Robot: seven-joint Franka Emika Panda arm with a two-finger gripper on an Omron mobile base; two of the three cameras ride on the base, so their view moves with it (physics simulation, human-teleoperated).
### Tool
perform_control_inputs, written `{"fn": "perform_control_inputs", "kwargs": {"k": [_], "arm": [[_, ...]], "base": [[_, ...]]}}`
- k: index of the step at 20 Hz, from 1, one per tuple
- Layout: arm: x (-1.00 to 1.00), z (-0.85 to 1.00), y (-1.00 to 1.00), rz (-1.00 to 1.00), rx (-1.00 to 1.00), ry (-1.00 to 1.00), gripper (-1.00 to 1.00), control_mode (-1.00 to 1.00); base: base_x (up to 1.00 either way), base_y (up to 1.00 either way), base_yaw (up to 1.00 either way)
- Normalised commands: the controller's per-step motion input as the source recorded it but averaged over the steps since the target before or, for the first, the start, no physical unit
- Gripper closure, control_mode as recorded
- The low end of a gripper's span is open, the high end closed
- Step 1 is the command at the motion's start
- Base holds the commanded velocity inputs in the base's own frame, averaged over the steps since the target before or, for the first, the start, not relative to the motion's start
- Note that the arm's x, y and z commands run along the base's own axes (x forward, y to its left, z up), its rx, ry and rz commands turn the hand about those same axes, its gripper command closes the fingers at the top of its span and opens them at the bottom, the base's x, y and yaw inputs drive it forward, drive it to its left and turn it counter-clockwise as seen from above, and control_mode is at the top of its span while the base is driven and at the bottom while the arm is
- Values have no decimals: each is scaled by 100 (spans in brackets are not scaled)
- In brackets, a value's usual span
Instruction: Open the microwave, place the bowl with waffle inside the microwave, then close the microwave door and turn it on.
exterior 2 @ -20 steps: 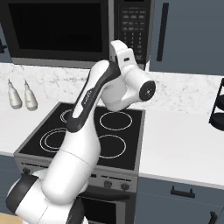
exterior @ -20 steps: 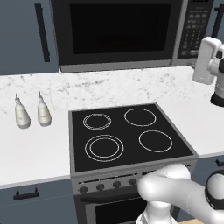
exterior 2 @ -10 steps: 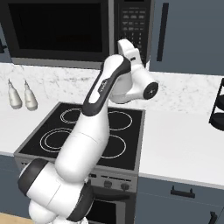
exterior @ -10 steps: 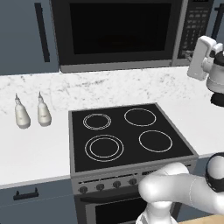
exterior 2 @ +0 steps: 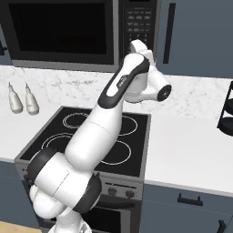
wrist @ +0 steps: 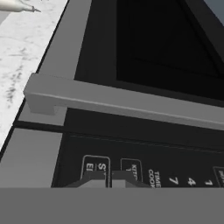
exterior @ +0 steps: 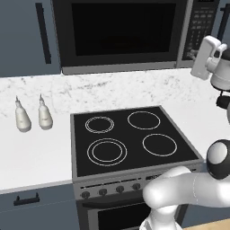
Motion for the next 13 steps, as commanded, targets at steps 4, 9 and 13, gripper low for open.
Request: {"fn": "perform_control_inputs", "kwargs": {"k": [4,9,13], "arm": [[38,-7,0,0,0,-2,100,-100],[-58,0,-14,0,2,-19,100,-100],[-100,-31,-2,0,0,-14,100,-100]], "base": [[0,0,0],[0,0,0],[0,0,0]]}}
